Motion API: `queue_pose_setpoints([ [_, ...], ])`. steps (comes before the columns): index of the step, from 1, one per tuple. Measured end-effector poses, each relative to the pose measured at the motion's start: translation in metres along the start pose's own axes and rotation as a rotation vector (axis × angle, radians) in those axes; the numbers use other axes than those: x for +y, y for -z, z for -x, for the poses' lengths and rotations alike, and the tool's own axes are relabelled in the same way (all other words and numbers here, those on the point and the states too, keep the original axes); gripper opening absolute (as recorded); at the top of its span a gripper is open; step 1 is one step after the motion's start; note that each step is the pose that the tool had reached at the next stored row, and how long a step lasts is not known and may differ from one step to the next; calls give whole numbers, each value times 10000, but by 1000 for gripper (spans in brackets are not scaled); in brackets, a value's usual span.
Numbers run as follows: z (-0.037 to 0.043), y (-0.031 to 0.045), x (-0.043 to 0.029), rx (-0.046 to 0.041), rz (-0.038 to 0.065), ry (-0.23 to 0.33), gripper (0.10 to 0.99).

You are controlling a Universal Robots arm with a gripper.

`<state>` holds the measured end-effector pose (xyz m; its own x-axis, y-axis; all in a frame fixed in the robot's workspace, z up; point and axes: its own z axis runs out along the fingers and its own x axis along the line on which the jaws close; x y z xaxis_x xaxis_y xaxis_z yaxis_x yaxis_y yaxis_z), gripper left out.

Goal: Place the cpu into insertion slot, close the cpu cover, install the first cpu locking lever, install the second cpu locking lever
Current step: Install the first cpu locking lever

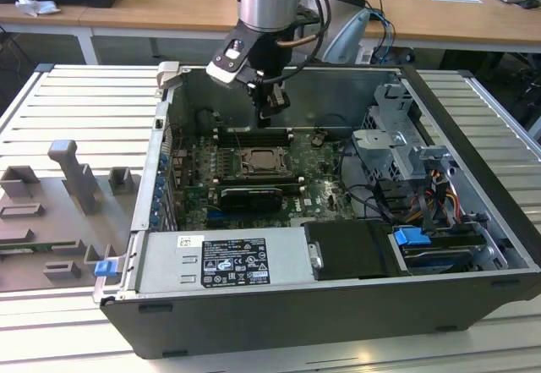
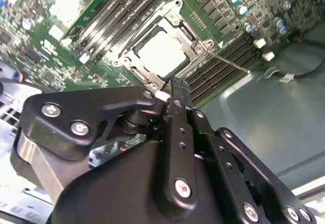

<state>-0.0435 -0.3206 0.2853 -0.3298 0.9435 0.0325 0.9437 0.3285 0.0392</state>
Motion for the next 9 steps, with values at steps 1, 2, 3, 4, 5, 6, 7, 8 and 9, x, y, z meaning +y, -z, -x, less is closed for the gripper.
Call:
queue_pose_setpoints([
  [1, 0, -1, 0, 8, -6, 196, 106],
  [2, 0, -1, 0, 14, -12, 370, 106],
  [3, 0, -1, 0, 22, -18, 568, 106],
  [4, 0, -1, 0, 29, -24, 755, 106],
  [5, 0, -1, 0, 47, -38, 1205, 106],
  [6, 0, -1, 0, 57, -47, 1442, 106],
  [7, 0, -1, 0, 64, -52, 1617, 106],
  [8, 0, -1, 0, 76, -63, 1937, 106],
  [9, 0, -2, 0, 82, -68, 2102, 106],
])
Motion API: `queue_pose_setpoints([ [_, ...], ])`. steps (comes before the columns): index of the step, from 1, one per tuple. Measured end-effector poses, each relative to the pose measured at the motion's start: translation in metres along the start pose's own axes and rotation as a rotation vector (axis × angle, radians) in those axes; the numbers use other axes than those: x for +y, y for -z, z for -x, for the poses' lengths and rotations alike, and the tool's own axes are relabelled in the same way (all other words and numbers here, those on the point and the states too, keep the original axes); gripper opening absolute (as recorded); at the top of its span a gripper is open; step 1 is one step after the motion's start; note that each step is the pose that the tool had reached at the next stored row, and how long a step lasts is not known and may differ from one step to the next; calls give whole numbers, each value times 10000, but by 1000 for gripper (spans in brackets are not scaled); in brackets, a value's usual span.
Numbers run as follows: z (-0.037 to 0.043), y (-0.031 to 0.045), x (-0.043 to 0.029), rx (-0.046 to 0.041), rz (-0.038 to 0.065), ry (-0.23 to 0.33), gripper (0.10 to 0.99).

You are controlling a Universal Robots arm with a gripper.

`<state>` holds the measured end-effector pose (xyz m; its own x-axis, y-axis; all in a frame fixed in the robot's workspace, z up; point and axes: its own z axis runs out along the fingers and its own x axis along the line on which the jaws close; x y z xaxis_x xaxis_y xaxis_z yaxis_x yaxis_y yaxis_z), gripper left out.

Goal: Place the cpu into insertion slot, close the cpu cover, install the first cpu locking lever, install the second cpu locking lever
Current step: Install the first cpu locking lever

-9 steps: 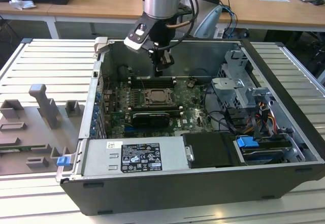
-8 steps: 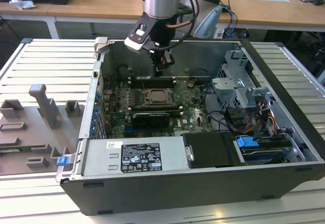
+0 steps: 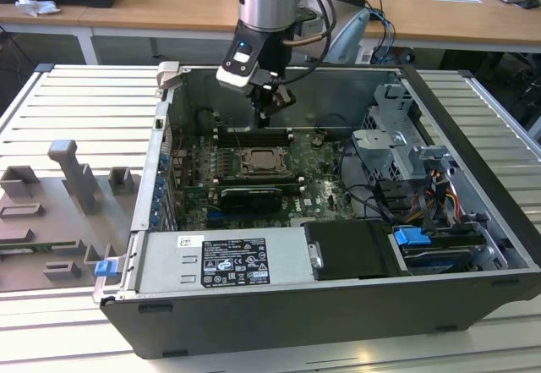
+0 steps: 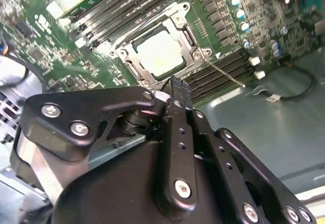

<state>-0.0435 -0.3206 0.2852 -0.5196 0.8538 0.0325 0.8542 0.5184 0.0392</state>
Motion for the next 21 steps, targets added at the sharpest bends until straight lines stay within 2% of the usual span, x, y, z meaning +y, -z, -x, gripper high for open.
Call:
queue_pose_setpoints([
  [12, 0, 0, 0, 83, -68, 2105, 106],
  [16, 0, 0, 0, 128, -106, 3271, 106],
  [21, 0, 0, 0, 148, -123, 3771, 106],
])
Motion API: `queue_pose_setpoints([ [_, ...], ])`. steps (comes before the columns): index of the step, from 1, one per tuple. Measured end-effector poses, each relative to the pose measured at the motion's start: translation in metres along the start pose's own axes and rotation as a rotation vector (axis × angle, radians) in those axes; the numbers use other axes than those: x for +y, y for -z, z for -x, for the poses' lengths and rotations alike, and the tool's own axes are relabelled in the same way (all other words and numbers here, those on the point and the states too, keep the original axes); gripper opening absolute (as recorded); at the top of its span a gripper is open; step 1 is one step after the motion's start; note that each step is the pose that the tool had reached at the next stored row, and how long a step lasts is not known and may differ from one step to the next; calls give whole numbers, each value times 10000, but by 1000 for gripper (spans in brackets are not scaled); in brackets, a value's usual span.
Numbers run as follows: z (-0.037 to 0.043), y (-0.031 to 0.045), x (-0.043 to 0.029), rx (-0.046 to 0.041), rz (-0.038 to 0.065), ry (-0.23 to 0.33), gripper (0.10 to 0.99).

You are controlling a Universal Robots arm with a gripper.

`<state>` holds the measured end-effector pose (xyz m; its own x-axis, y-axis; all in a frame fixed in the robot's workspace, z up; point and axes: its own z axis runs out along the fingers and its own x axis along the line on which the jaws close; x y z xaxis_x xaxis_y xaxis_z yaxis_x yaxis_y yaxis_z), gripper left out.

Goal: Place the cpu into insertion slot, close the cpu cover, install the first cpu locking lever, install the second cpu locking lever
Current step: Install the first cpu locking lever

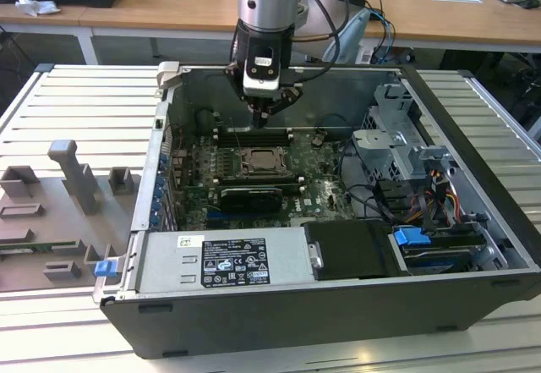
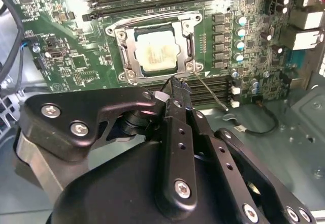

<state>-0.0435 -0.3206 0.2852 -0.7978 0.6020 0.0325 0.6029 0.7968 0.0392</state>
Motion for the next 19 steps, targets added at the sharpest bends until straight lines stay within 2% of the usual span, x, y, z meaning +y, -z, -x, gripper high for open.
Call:
queue_pose_setpoints([
  [7, 0, 0, 0, 29, -24, 745, 106],
  [19, 0, 0, 0, 66, -54, 1683, 106],
])
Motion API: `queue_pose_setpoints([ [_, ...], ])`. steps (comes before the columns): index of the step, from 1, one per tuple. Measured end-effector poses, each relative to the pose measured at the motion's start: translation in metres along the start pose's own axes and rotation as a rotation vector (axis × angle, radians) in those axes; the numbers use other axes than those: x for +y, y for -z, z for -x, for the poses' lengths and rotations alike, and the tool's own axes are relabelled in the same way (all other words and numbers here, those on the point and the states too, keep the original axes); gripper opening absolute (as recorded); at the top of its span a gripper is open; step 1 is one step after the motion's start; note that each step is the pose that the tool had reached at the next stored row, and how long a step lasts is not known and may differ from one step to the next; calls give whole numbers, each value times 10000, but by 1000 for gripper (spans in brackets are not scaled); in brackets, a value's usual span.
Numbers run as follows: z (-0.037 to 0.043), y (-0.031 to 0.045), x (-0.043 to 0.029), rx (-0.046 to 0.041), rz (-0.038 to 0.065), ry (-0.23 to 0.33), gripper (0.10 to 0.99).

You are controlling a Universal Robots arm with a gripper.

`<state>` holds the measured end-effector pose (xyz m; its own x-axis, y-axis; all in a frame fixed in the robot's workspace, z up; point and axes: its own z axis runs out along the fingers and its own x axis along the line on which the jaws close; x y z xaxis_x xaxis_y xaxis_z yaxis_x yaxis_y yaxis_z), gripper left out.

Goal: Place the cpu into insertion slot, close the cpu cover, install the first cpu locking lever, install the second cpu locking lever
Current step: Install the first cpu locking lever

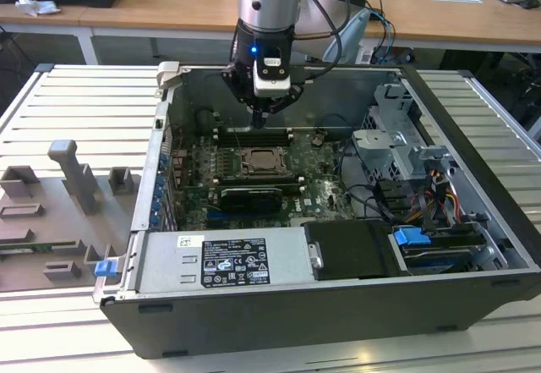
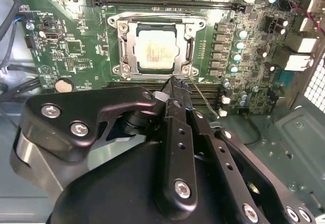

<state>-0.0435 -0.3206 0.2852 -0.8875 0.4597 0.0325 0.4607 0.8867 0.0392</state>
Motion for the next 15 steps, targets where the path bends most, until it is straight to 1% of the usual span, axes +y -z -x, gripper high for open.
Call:
queue_pose_setpoints([
  [1, 0, 0, 0, 6, -5, 169, 106],
  [9, 0, 0, 0, 38, -32, 986, 106],
  [11, 0, 0, 0, 51, -42, 1295, 106],
  [14, 0, -1, 0, 78, -65, 2002, 106],
  [15, 0, -1, 0, 84, -70, 2139, 106],
])
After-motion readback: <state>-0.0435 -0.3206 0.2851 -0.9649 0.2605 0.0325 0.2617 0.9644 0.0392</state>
